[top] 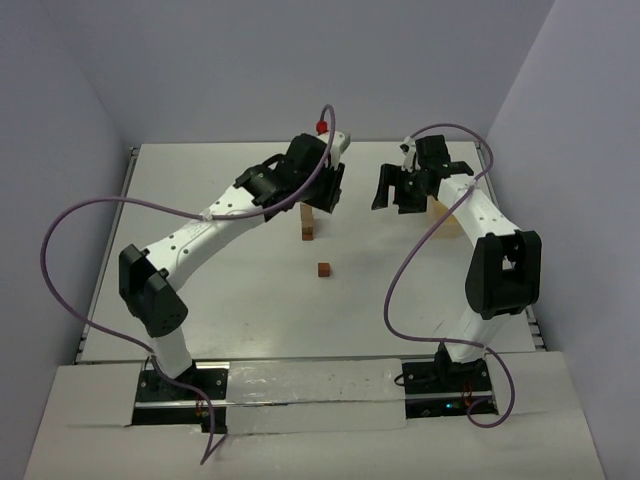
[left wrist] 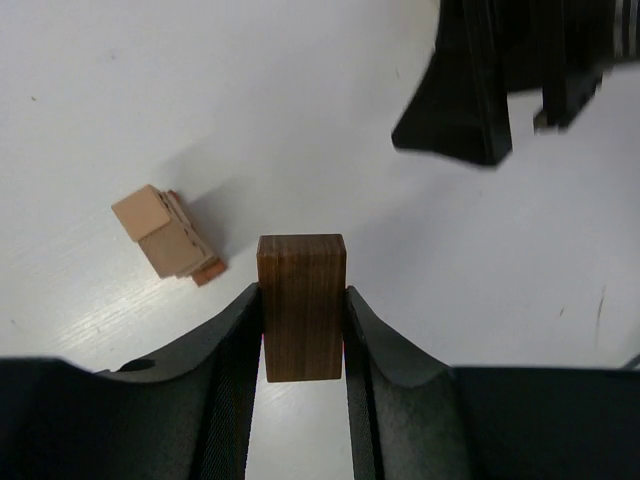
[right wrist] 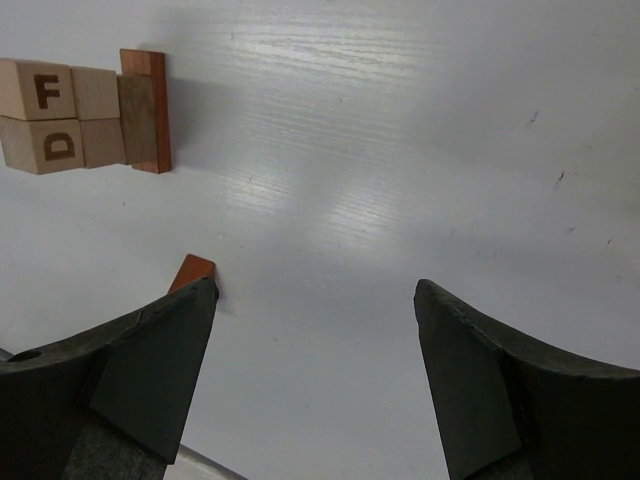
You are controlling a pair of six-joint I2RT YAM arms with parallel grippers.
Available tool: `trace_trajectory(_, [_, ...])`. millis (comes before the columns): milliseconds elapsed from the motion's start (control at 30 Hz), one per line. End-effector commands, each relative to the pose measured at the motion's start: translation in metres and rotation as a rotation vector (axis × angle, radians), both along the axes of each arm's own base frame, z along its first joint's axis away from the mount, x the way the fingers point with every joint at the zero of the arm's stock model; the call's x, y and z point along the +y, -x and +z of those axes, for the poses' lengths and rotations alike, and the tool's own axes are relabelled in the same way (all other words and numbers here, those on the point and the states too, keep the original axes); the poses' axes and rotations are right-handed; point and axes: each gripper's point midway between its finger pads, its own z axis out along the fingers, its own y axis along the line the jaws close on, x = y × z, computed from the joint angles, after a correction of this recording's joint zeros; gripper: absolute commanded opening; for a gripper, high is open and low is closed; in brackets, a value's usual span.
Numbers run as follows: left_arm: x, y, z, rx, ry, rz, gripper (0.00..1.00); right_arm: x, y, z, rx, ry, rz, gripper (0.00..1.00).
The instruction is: Build the wood block tower
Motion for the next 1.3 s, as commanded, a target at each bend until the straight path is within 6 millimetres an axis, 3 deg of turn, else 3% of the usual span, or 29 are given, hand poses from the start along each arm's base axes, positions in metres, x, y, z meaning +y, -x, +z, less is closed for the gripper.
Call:
trace_trajectory(0, [0.011, -0.033, -0.025, 0.126, -0.024, 0.261, 0.0, -0.005, -0.015, 0.015, -0.05, 0.01, -0.027, 0.87])
trace_trajectory(233, [0.019, -0.07, -0.027, 0.142, 0.024, 0.381, 0.0, -0.011, -0.019, 0.015, -0.047, 0.027, -0.056, 0.91])
trace_trajectory(367, [0.027, -0.078, -0.04, 0.175, 0.021, 0.406, 0.0, -0.013, -0.02, 0.013, -0.041, 0.034, -0.071, 0.98])
trace_trajectory(600, [0.042, -0.085, -0.065, 0.22, -0.009, 0.435, 0.0, -0.014, -0.023, 0.01, -0.03, 0.043, -0.087, 1.0])
trace_trajectory(1267, [0.051, -0.082, -0.091, 0.292, -0.016, 0.452, 0.01, -0.015, -0.024, 0.007, -0.017, 0.046, -0.091, 1.0])
